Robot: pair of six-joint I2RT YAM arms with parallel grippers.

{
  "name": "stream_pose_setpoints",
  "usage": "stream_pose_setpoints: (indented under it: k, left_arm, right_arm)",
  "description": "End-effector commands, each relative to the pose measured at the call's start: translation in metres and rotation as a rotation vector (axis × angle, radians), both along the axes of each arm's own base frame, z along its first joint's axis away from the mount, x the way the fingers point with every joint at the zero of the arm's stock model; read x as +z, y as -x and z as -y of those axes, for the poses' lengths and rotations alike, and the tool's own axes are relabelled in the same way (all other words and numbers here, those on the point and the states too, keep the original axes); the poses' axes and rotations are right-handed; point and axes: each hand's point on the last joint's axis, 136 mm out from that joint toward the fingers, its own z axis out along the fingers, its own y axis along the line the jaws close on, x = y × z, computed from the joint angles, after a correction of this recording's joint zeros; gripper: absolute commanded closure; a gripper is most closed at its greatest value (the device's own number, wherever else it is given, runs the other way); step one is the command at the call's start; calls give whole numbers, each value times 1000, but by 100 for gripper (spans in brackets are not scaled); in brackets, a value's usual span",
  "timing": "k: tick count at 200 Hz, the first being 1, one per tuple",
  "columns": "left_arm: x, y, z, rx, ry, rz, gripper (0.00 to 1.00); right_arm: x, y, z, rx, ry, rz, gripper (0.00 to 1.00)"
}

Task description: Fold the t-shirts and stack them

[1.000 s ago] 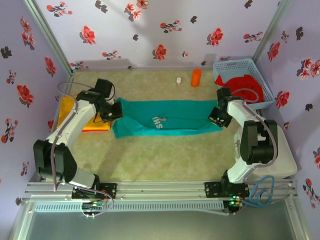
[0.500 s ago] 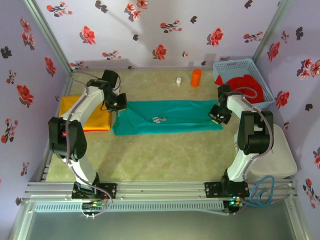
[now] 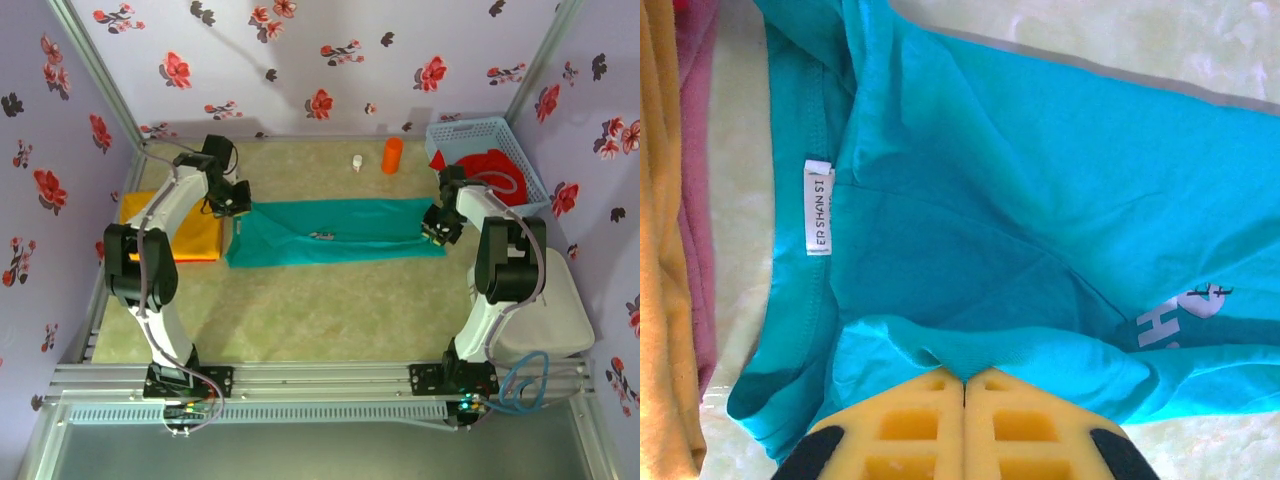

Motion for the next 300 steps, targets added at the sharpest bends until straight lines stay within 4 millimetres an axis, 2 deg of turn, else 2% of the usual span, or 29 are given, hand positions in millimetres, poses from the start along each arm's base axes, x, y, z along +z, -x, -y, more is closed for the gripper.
stream_pose_setpoints:
  k: [1,11,31,63,87,111,164,195,211,224,269,300]
  left_arm:
    - [-2,-8,-4,-7,3,10,100]
    - [-4,-9,-4,-7,2,11,100]
    - [-5,-10,-4,-7,2,12,100]
    - [-8,-13,-6,2,4,13,100]
    - [-10,-16,-6,11,7,16,100]
    - [-17,-18,-8,21,6,3,100]
    - [-39,-27,-9,39,2,-30,100]
    - [-47,-36,-9,40,0,-35,75]
    - [-42,-36,-9,38,0,-31,62]
    - [-34,-32,-10,40,4,-15,54]
    - [2,0,-7,40,28,43,49]
    - [3,33,6,39,72,56,46]
  right_arm:
    - [14,-10,-2,-28,-28,60,60]
    - [19,-11,-3,-35,-41,91,49]
    - [31,-11,-5,-41,-51,141,34]
    - [48,-5,-4,-34,-30,204,17]
    - [58,0,-8,5,-1,236,15]
    - [63,2,-23,51,-13,268,12]
    - [52,8,-36,76,-38,247,12]
    - [48,12,-34,76,-26,234,12]
    - [48,15,-33,79,-21,229,12]
    - [47,18,-33,76,-23,226,11]
    - [40,22,-48,60,-81,209,11]
    - [30,15,-55,40,-106,197,11]
